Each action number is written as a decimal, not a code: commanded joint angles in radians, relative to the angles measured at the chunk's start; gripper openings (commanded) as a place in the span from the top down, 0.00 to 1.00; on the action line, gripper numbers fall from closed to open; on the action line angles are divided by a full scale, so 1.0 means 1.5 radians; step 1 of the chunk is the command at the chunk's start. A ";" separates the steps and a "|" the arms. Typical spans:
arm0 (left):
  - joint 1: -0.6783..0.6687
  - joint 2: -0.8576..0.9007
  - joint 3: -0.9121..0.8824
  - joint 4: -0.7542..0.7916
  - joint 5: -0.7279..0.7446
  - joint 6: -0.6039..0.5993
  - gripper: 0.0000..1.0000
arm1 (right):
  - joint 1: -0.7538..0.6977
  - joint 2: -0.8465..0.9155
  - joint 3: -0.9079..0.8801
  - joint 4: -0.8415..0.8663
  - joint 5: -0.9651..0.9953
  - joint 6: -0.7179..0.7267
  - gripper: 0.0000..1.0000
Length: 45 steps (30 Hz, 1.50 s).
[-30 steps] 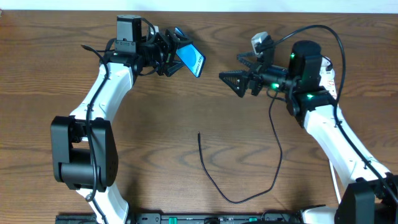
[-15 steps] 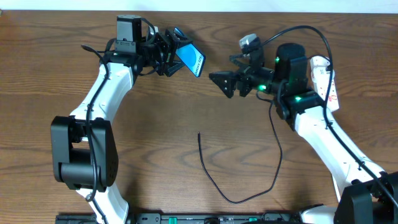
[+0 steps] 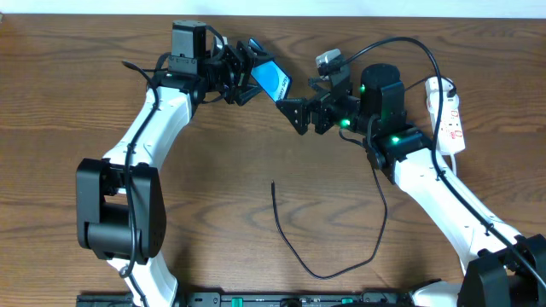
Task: Plug charger to phone and switch on socket
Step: 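Close the right gripper on the phone's right edge beside the left gripper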
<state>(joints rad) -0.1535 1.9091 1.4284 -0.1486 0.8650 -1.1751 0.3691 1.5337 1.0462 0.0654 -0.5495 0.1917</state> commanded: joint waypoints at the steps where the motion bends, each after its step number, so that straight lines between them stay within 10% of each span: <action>1: 0.000 -0.021 0.021 0.009 0.017 -0.025 0.93 | 0.004 0.005 0.015 -0.001 0.025 0.014 0.01; 45: -0.067 -0.021 0.021 0.058 0.046 -0.101 0.92 | 0.004 0.016 0.014 0.002 0.066 0.062 0.01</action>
<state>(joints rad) -0.2420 1.9091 1.4284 -0.0734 0.9073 -1.3109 0.3714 1.5486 1.0462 0.0711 -0.4732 0.2745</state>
